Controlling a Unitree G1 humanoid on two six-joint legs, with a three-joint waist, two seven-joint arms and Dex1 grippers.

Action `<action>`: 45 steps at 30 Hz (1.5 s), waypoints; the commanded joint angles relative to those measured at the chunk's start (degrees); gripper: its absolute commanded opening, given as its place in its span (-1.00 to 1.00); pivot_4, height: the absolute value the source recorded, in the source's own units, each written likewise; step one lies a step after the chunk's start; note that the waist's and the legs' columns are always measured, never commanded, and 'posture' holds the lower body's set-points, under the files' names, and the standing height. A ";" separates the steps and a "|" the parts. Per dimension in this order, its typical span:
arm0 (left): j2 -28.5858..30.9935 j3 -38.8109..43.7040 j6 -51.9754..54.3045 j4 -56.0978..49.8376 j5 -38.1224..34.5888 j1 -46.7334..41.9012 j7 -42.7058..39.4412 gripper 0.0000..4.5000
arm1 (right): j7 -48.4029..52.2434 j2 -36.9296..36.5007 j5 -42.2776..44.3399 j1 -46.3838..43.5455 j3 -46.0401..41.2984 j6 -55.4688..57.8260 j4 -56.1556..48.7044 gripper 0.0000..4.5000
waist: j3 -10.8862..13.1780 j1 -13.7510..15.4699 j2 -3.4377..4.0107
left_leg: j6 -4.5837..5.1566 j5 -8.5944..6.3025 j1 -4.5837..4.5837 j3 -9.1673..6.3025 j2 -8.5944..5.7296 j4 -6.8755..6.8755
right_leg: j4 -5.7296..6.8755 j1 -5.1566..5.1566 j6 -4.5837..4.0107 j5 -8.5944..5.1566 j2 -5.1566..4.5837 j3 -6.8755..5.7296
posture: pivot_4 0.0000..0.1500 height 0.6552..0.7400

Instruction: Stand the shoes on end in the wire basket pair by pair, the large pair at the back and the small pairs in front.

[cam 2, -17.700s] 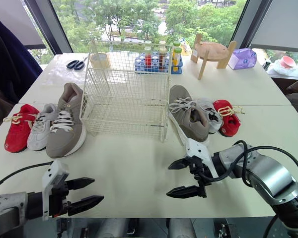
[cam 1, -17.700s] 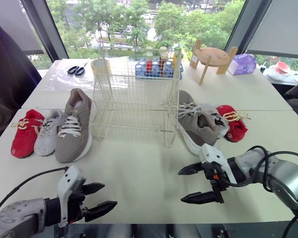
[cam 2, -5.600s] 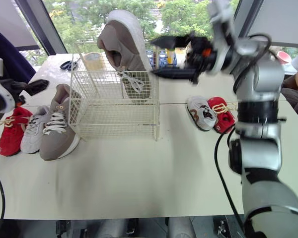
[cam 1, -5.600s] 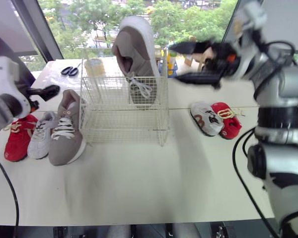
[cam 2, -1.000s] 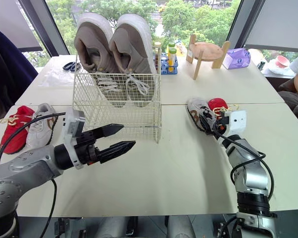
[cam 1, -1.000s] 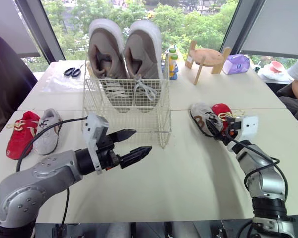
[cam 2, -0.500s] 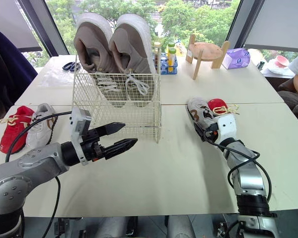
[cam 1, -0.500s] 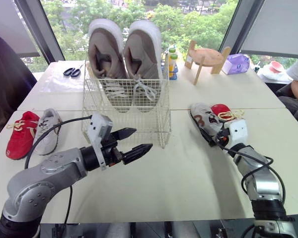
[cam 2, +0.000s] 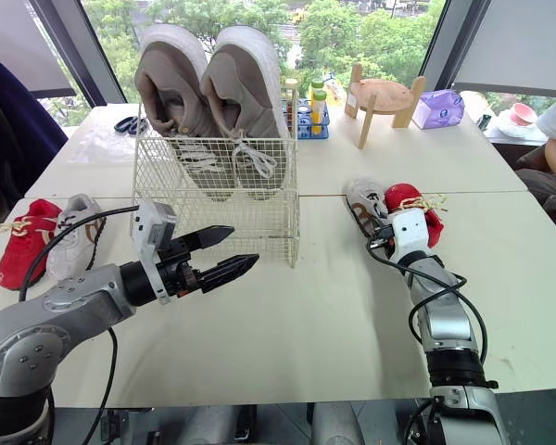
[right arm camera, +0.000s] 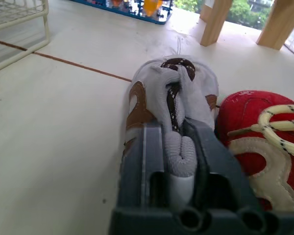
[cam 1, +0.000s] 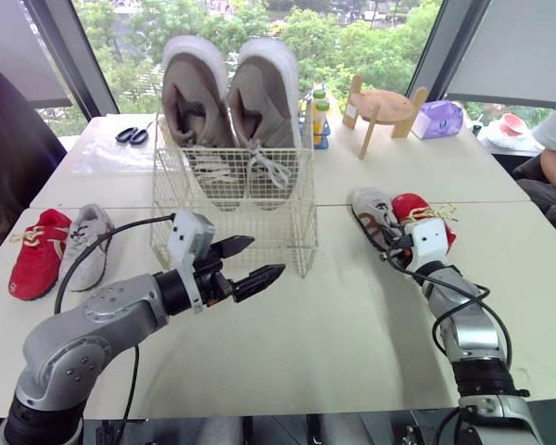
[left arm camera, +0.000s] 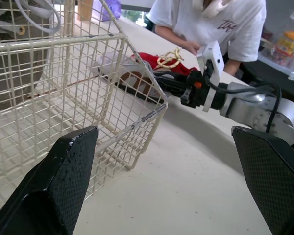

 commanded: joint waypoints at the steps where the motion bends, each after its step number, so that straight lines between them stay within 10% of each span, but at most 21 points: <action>1: -0.27 0.33 -1.16 -0.60 0.25 -0.74 -0.54 1.00 | 0.18 0.09 -0.92 1.76 0.86 -1.13 -3.08 -0.97 | 0.00 0.03 0.00 | 0.00 0.00 0.00 0.00 0.00 0.00 | 0.00 0.00 0.00 0.00 0.00 0.00 | 1.00 1.00; 18: 8.72 18.45 1.15 23.91 -34.15 -17.39 2.09 1.00 | 5.26 -10.72 15.85 -28.53 -10.01 13.85 -15.75 -0.97 | 0.25 0.26 0.21 | 0.01 0.00 -0.19 -0.11 -0.03 -0.03 | -0.01 -0.16 0.05 0.02 -0.03 -0.09 | 1.00 1.00; 26: 7.67 15.65 3.70 45.81 -34.36 -43.73 5.27 1.00 | 28.91 -20.81 29.15 -52.33 -9.98 16.86 -4.49 -0.97 | 0.25 0.05 0.16 | 0.16 -0.09 -0.24 -0.11 -0.09 -0.12 | -0.45 -0.04 0.26 0.14 0.04 -0.18 | 1.00 1.00; 45: 3.28 12.07 16.56 54.41 -27.31 -60.77 -2.54 0.88 | 47.62 -16.83 26.43 -56.63 3.23 12.25 -7.84 -0.97 | 0.29 0.02 0.20 | 0.17 -0.11 -0.29 0.03 -0.06 -0.12 | -0.52 -0.15 0.40 0.22 -0.10 -0.06 | 1.00 1.00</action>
